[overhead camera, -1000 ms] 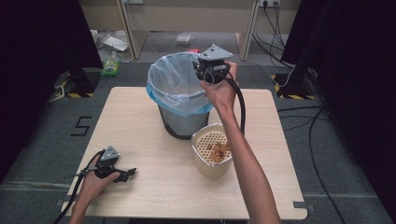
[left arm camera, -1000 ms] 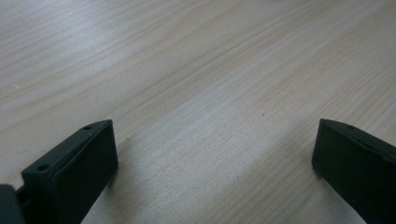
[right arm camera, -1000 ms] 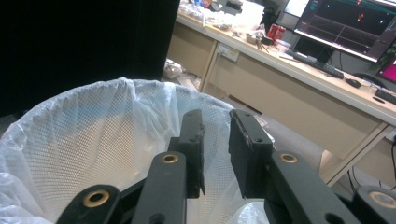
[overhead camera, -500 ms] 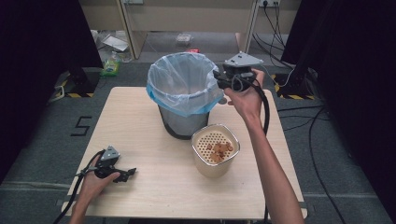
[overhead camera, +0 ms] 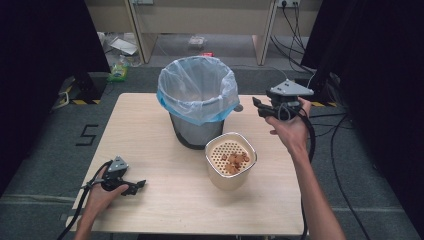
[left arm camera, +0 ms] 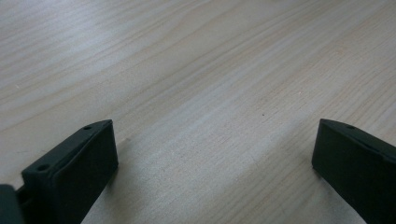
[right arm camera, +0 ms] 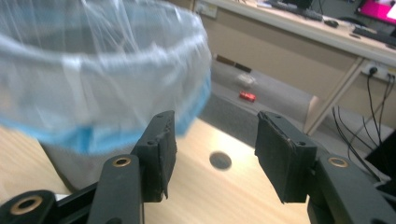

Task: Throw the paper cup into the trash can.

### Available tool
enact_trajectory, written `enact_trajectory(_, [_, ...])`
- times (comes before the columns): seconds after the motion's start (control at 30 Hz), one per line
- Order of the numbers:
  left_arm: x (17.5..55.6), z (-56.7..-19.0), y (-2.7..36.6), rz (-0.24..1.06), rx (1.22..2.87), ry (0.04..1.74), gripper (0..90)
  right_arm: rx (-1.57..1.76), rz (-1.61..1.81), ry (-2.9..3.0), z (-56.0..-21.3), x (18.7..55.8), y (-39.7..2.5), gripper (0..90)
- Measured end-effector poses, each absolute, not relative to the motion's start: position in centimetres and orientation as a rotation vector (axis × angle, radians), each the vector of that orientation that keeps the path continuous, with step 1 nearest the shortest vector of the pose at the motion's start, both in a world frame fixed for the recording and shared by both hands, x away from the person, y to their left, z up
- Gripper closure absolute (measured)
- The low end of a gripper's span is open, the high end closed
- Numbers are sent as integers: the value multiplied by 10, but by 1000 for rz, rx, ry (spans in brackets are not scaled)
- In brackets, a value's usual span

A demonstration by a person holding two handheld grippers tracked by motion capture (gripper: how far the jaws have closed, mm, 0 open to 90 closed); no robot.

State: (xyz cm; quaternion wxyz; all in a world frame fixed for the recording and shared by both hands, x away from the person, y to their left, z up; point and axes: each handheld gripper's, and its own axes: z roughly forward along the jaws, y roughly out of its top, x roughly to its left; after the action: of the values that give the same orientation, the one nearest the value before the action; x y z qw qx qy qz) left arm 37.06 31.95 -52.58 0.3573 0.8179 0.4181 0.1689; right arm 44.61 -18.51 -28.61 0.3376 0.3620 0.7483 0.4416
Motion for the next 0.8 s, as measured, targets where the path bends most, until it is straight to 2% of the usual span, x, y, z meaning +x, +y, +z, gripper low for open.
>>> enact_trajectory(0.4, [371,-526,319,436,2111,1080,0,1027,1094,1977,-335,424,-224,453])
enact_trajectory(0.8, [371,-526,319,436,2109,1080,0,1137,1077,2001,-403,388,-255,436])
